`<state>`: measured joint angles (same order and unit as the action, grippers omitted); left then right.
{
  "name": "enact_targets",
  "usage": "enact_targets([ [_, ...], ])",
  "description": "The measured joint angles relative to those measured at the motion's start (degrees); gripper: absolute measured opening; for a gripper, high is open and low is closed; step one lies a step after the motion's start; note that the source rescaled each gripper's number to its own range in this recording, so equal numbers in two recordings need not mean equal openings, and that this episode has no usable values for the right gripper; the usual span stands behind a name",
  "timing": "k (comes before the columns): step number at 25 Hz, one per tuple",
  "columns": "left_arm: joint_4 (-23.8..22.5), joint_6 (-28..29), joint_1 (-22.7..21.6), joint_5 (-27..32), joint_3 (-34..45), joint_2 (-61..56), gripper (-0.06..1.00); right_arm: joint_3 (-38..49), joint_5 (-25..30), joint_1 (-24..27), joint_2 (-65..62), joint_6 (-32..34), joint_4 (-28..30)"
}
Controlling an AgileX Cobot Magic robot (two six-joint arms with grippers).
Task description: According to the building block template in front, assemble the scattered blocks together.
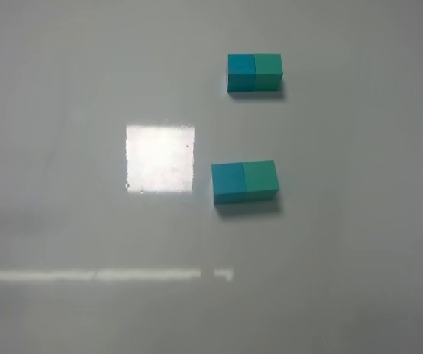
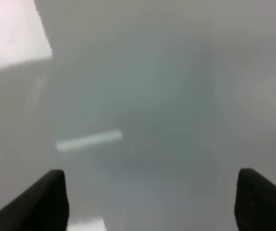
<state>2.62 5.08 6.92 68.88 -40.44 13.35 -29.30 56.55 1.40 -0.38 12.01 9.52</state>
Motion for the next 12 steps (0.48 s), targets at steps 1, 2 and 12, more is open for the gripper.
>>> enact_targets([
  [1, 0.77, -0.54, 0.0, -0.57, 1.89, -1.3, 0.68, 0.0, 0.0, 0.0, 0.0, 0.0, 0.0],
  [2, 1.61, -1.27, 0.0, -0.69, 3.53, -2.49, 0.68, 0.0, 0.0, 0.0, 0.0, 0.0, 0.0],
  [12, 3.95, -7.35, -4.85, -5.15, 9.95, -12.65, 0.68, 0.0, 0.0, 0.0, 0.0, 0.0, 0.0],
])
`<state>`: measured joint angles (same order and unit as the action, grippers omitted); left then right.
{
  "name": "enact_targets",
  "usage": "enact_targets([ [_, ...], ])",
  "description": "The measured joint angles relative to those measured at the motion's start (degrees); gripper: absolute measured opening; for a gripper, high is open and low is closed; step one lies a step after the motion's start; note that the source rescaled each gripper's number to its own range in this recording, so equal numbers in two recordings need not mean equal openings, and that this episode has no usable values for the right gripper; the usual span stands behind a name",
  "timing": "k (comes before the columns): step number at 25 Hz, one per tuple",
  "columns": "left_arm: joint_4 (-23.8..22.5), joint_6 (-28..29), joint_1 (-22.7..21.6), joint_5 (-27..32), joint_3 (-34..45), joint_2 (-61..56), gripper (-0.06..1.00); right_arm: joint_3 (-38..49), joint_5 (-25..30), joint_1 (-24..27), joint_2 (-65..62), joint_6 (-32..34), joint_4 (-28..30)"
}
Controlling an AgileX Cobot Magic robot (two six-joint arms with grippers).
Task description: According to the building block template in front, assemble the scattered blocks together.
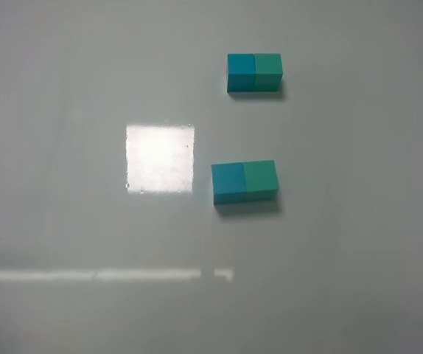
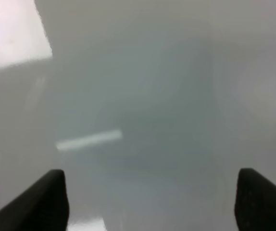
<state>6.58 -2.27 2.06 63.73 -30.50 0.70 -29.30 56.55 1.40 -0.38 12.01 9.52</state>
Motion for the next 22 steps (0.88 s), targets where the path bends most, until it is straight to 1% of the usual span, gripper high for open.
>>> enact_targets([
  [4, 1.19, -0.23, -0.56, -2.53, 1.37, -0.96, 0.68, 0.0, 0.0, 0.0, 0.0, 0.0, 0.0],
  [9, 1.37, -0.23, -2.65, -3.13, 1.7, -0.96, 0.68, 0.0, 0.0, 0.0, 0.0, 0.0, 0.0],
  [22, 0.93, 0.88, -2.75, -3.13, 1.7, -0.96, 0.68, 0.0, 0.0, 0.0, 0.0, 0.04, 0.0],
])
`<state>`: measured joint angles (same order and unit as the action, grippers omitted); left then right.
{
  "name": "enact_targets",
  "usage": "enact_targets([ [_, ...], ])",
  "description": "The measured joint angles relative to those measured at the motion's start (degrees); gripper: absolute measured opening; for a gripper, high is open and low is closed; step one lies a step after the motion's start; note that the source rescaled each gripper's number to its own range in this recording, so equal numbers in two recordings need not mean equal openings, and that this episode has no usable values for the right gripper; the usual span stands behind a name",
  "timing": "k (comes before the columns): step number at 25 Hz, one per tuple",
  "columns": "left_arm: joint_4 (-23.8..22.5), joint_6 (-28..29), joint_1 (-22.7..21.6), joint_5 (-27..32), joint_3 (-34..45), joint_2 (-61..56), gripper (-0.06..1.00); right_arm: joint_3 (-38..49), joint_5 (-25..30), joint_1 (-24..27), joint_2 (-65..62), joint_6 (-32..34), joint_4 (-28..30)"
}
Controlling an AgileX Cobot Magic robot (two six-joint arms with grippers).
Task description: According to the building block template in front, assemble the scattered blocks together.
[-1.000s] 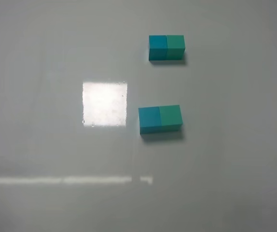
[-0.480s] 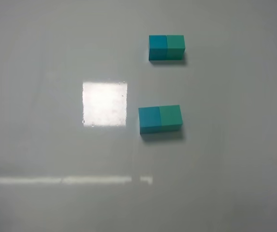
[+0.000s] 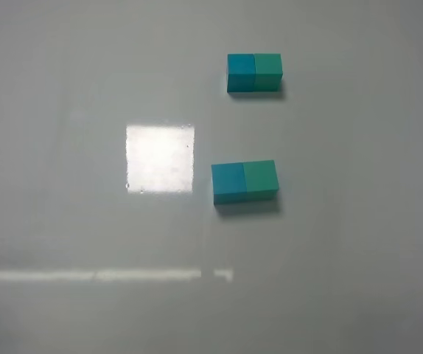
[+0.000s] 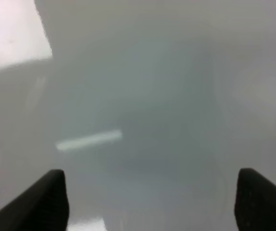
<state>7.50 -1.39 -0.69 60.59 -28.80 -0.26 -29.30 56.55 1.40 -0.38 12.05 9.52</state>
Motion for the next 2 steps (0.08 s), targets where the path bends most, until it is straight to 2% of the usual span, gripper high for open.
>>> enact_targets([
  [2, 0.0, 0.0, 0.0, 0.0, 0.0, 0.0, 0.68, 0.0, 0.0, 0.0, 0.0, 0.0, 0.0],
])
